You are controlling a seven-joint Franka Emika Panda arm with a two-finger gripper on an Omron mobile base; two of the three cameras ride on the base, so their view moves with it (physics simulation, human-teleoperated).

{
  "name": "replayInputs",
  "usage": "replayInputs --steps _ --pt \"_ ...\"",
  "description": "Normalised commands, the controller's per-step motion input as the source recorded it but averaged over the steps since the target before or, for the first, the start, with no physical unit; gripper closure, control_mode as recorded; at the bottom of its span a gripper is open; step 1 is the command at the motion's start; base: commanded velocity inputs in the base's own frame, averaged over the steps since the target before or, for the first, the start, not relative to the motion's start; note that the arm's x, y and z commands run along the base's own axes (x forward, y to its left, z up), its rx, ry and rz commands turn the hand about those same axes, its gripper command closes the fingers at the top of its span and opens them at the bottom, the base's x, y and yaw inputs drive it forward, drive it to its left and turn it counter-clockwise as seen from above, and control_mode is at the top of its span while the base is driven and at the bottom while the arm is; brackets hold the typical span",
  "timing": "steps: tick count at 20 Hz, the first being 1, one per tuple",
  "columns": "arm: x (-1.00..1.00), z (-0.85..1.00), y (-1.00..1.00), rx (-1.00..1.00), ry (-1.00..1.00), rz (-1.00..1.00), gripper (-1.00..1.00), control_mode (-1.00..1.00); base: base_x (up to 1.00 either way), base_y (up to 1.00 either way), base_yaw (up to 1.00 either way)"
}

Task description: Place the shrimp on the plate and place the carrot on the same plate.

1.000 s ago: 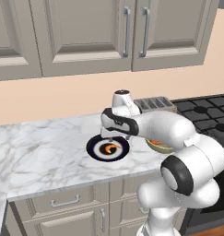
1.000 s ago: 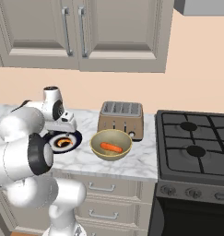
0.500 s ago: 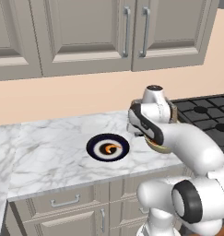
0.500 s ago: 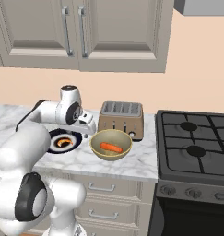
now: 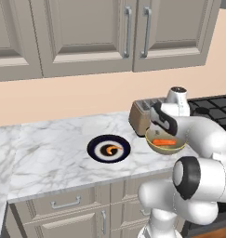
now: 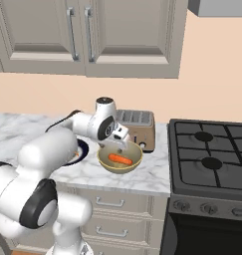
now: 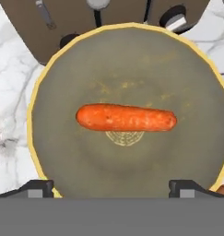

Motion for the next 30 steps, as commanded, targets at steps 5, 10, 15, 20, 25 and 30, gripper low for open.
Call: replayInputs --steps 5,10,15,20,25,30 --pt "0.35 0.0 -0.28 0.0 0.01 0.11 -1.0 -1.0 0.0 0.0 0.0" --pt "0.08 0.0 0.0 0.0 0.0 0.13 -1.0 -1.0 0.0 0.0 0.0" --pt "-0.09 -0.01 0.0 0.0 -0.09 0.3 -1.0 -1.0 0.0 0.0 0.0" --pt "-0.1 -0.02 0.0 0.0 -0.17 0.4 -1.0 -1.0 0.0 0.0 0.0" --pt "0.04 0.0 0.0 -0.1 -0.01 0.46 -1.0 -1.0 0.0 0.0 0.0" --pt "0.12 0.0 -0.01 -0.17 0.01 0.43 -1.0 -1.0 0.0 0.0 0.0"
